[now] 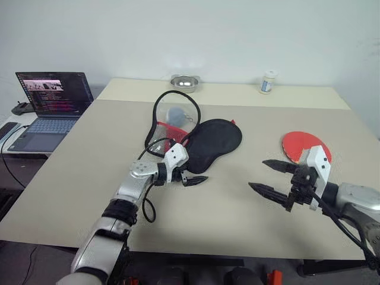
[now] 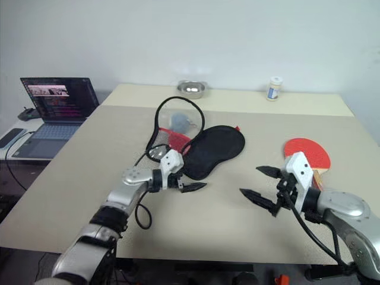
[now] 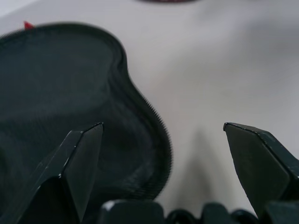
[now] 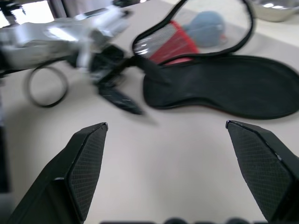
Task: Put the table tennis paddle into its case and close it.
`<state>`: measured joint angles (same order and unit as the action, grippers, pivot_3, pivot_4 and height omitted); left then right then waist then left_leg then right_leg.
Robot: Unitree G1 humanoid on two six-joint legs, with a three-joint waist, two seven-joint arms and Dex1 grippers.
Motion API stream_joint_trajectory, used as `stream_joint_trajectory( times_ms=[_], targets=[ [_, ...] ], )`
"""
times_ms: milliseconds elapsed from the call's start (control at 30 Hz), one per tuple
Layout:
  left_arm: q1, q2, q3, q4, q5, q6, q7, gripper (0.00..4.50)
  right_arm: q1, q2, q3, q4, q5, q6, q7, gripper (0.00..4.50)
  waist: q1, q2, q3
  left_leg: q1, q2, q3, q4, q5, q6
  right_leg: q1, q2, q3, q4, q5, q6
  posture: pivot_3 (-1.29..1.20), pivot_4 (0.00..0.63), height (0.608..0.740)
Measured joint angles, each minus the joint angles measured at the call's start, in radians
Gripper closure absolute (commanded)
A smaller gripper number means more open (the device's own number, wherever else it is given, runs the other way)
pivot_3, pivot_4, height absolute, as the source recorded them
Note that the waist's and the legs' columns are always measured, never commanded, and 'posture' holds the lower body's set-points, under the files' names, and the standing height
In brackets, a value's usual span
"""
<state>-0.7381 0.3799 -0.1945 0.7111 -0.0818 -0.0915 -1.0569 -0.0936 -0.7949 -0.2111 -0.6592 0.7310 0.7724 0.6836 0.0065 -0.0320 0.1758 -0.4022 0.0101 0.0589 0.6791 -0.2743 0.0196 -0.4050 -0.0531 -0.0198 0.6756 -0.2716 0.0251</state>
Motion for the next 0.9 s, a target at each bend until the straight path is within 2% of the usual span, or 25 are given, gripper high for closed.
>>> stream_joint_trajectory(
  times_ms=[167,233,333,600,633,733,900],
  targets=[
    [-0.053,-0.005,-0.002,0.148,0.024,-0.071,-0.069,0.00,-0.007,-0.027,-0.022,-0.003,0.001,0.000,0.005,0.04,-0.005,-0.001,0.001,0.000,0.000,0.000,0.000,0.000,0.000,0.000,0.000,-0.001,0.000,0.000,0.000,0.00,0.150,0.740],
    [-0.062,-0.005,0.001,0.171,0.024,-0.089,-0.099,0.40,-0.007,-0.027,-0.029,-0.003,0.000,0.000,0.002,0.00,-0.005,-0.001,0.001,0.000,0.000,-0.001,0.000,0.000,0.000,0.000,0.000,-0.001,0.000,0.000,0.000,0.00,0.150,0.740],
    [-0.067,-0.007,0.003,0.189,0.023,-0.095,-0.139,1.29,0.001,-0.027,-0.037,-0.004,-0.001,0.000,-0.007,0.00,-0.005,-0.001,0.001,0.000,0.000,-0.001,0.000,0.000,0.000,0.000,0.000,-0.001,0.000,0.000,0.000,0.00,0.150,0.740],
    [-0.073,-0.005,0.022,0.189,0.020,-0.082,-0.168,4.31,0.006,-0.028,-0.042,0.010,-0.013,-0.019,-0.007,0.00,-0.006,-0.001,0.001,0.000,0.000,-0.001,0.000,0.000,0.000,0.000,0.000,-0.001,0.000,0.000,0.000,0.00,0.150,0.740],
    [-0.073,-0.005,0.025,0.186,0.018,-0.081,-0.172,4.49,0.007,-0.029,-0.044,0.012,-0.013,-0.022,-0.003,0.00,-0.006,-0.001,0.001,0.000,0.000,-0.001,0.000,0.000,0.000,0.000,0.000,-0.001,0.000,0.000,0.000,0.00,0.150,0.740],
    [-0.069,-0.013,0.027,0.168,0.018,-0.063,-0.163,4.49,0.051,-0.064,-0.068,0.010,-0.001,-0.027,0.056,0.00,-0.005,-0.001,0.001,0.000,0.000,-0.001,0.000,0.000,0.000,0.000,0.000,-0.001,0.000,0.000,0.000,0.00,0.150,0.740],
    [-0.021,-0.064,0.030,0.035,0.011,0.026,-0.129,4.49,0.119,-0.108,-0.091,0.016,-0.028,-0.069,0.134,0.00,-0.003,-0.001,0.001,-0.001,0.000,-0.001,0.001,0.000,0.000,0.000,0.000,-0.001,0.000,0.000,0.001,0.00,0.150,0.740]
  ],
)
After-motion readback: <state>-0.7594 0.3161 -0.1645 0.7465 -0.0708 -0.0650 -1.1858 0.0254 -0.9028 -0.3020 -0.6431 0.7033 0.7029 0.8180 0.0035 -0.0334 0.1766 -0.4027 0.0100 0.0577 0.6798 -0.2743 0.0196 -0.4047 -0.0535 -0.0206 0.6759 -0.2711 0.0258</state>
